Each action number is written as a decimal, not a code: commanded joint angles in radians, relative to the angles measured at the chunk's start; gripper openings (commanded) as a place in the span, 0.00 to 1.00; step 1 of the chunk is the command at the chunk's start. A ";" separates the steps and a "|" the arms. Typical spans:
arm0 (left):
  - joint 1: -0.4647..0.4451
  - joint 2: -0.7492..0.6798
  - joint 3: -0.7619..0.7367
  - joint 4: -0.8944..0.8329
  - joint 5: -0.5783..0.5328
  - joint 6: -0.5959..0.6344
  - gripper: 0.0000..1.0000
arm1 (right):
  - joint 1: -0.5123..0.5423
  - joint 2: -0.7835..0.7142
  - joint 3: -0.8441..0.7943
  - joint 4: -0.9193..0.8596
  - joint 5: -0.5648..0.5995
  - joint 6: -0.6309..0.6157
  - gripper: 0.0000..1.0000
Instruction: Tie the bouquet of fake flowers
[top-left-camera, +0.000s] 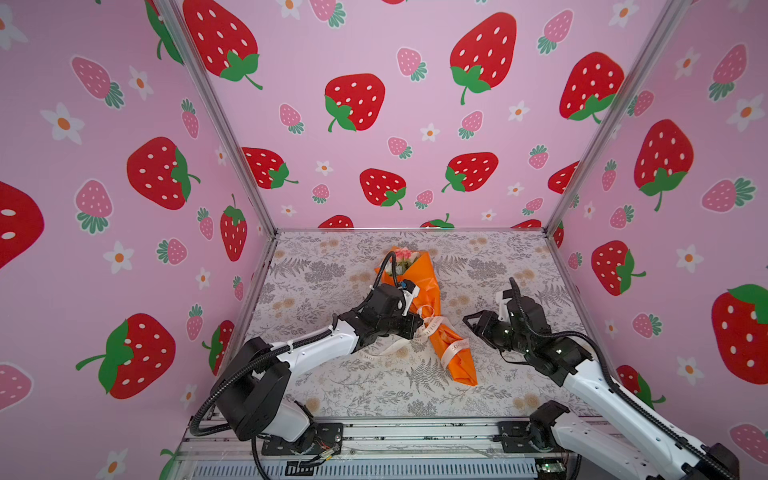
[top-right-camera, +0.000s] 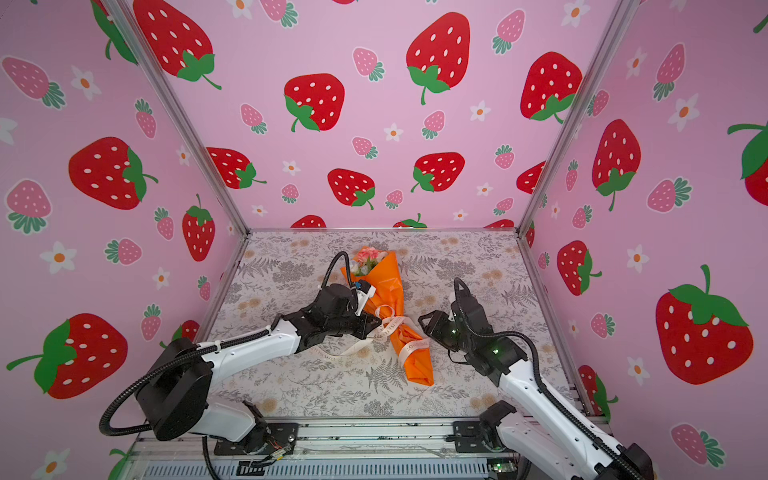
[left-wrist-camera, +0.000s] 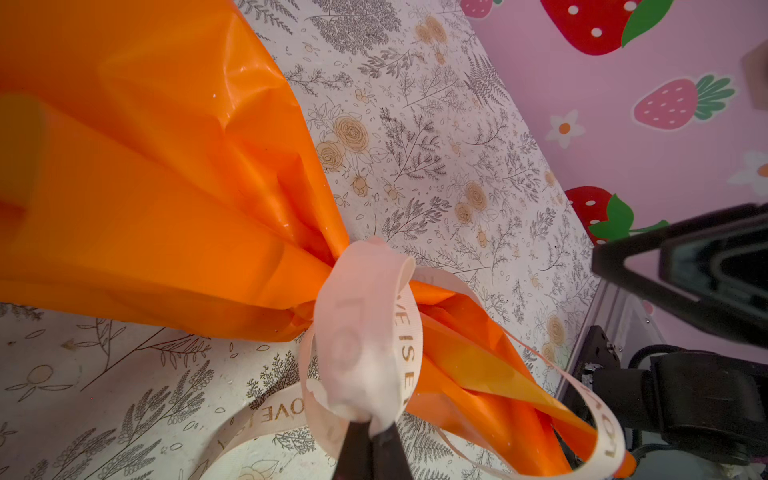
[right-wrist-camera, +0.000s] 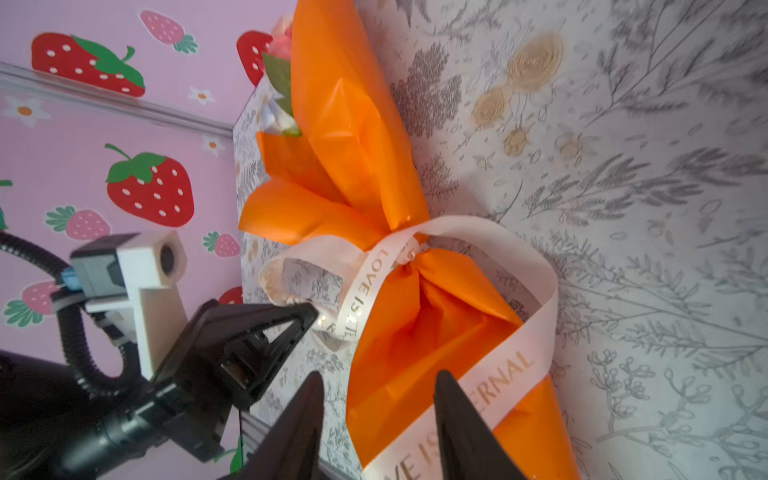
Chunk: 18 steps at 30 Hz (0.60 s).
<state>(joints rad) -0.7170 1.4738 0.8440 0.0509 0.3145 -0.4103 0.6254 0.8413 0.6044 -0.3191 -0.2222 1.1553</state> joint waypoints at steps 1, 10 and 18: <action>0.004 -0.026 -0.002 0.025 -0.010 -0.010 0.00 | -0.004 -0.063 -0.084 0.071 -0.141 0.144 0.51; -0.002 -0.039 -0.008 0.023 -0.025 -0.012 0.00 | -0.005 -0.170 -0.236 0.214 -0.218 0.324 0.66; -0.021 -0.040 -0.029 0.029 -0.041 -0.030 0.00 | -0.004 -0.101 -0.318 0.476 -0.240 0.409 0.65</action>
<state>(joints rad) -0.7307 1.4479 0.8371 0.0582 0.2935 -0.4240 0.6250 0.7216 0.3004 0.0086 -0.4511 1.4948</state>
